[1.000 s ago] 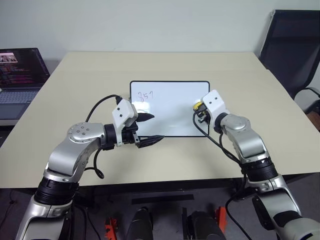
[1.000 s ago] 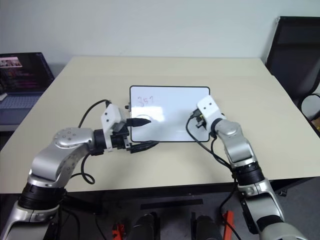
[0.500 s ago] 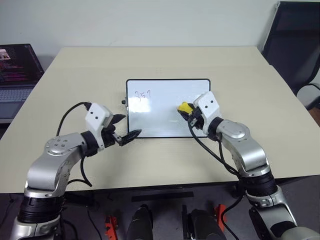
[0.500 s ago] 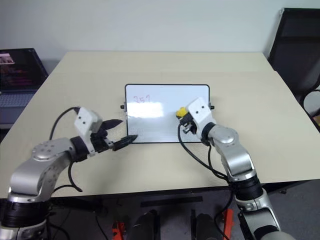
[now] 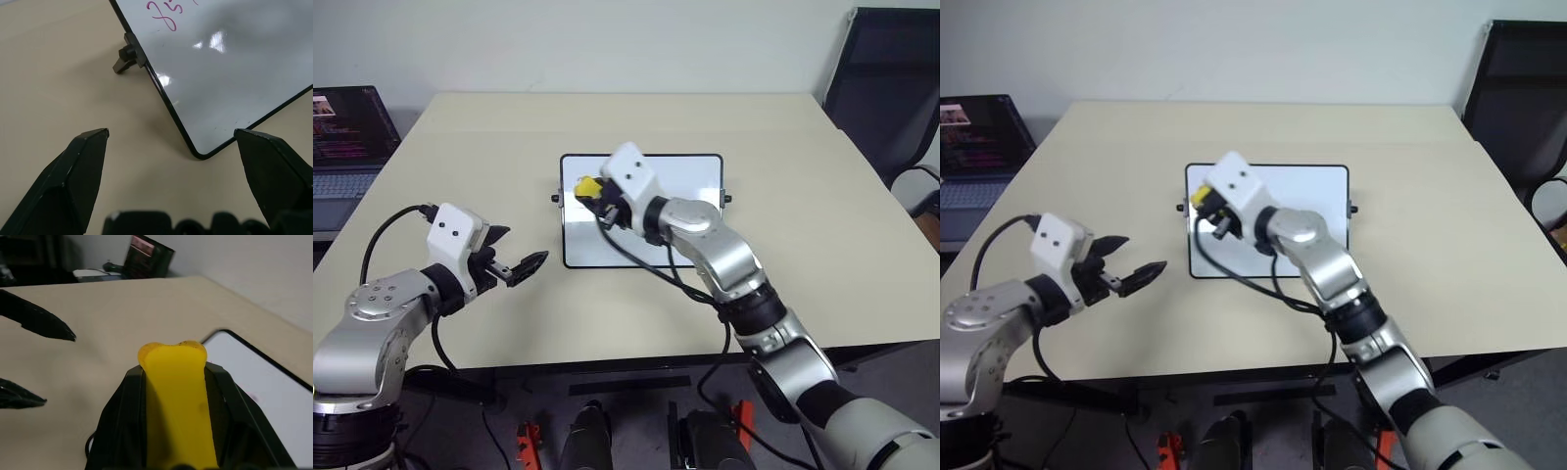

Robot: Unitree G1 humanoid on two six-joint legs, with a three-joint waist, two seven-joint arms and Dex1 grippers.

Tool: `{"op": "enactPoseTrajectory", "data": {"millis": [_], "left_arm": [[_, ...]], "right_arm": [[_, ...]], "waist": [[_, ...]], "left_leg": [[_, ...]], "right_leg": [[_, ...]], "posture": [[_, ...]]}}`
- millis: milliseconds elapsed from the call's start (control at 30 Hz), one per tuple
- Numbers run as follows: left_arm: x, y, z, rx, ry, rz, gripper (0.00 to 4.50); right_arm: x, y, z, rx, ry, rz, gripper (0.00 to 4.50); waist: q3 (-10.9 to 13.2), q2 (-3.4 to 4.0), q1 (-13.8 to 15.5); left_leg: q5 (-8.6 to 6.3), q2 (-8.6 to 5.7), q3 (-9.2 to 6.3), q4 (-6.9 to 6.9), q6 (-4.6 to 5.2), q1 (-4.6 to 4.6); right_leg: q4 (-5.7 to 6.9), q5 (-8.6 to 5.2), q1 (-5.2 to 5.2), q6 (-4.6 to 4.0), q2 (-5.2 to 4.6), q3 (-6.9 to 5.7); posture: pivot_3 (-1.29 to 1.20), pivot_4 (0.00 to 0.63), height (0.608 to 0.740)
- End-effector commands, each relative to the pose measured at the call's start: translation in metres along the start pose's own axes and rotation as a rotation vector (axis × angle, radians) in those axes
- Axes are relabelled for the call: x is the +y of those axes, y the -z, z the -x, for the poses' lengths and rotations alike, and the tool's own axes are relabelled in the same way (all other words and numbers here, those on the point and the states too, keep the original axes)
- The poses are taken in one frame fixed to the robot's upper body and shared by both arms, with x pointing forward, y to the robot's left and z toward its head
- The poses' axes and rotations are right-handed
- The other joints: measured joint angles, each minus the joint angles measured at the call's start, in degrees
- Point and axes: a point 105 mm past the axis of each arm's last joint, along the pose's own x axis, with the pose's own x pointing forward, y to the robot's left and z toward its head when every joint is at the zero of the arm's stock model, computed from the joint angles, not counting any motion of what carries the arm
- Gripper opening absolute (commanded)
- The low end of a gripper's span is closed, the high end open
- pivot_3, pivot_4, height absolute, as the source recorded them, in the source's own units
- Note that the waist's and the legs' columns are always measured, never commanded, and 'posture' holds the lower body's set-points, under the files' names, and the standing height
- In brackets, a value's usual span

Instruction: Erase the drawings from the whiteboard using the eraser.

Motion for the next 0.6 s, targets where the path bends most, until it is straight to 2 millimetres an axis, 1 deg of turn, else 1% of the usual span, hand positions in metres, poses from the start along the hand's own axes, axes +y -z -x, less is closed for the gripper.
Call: {"op": "enactPoseTrajectory", "data": {"millis": [33,167,333,467,600], "left_arm": [[0.003,-0.016,0.004,-0.038,0.014,-0.047,4.5],[0.001,-0.019,0.002,-0.038,0.057,-0.04,4.5],[0.002,-0.021,0.001,-0.025,0.087,-0.057,4.5],[0.0,-0.021,0.0,-0.021,0.105,-0.065,4.5],[-0.003,-0.019,-0.001,-0.02,0.114,-0.066,4.5]], "right_arm": [[-0.004,-0.008,-0.014,-0.002,-0.02,0.11,1.22],[-0.016,-0.004,-0.029,0.07,-0.006,0.237,1.22],[-0.031,-0.007,-0.041,0.111,0.056,0.306,1.22],[-0.033,0.001,-0.045,0.146,0.075,0.35,1.22],[-0.028,0.013,-0.048,0.202,0.055,0.338,1.22]], "waist": [[0.0,0.0,0.07],[0.01,0.0,0.15],[0.01,0.0,0.02],[0.01,0.0,0.03],[0.01,0.01,0.08]], "left_leg": [[0.0,0.0,0.01,-0.05,0.0,0.0],[0.01,0.0,0.03,-0.14,-0.02,-0.02],[0.0,0.04,0.06,-0.23,-0.02,-0.01],[0.0,0.06,0.06,-0.25,-0.03,-0.02],[0.0,0.06,0.06,-0.24,-0.04,-0.02]], "right_leg": [[0.0,0.0,-0.02,-0.03,0.0,0.0],[0.0,0.02,-0.08,-0.08,0.0,0.01],[0.02,-0.01,-0.15,-0.19,0.03,0.01],[0.03,-0.01,-0.16,-0.23,0.05,0.01],[0.04,0.0,-0.15,-0.24,0.05,0.01]], "posture": [[0.0,0.15,0.74],[0.0,0.15,0.74],[0.0,0.15,0.74],[0.0,0.15,0.74],[0.0,0.15,0.74]]}}
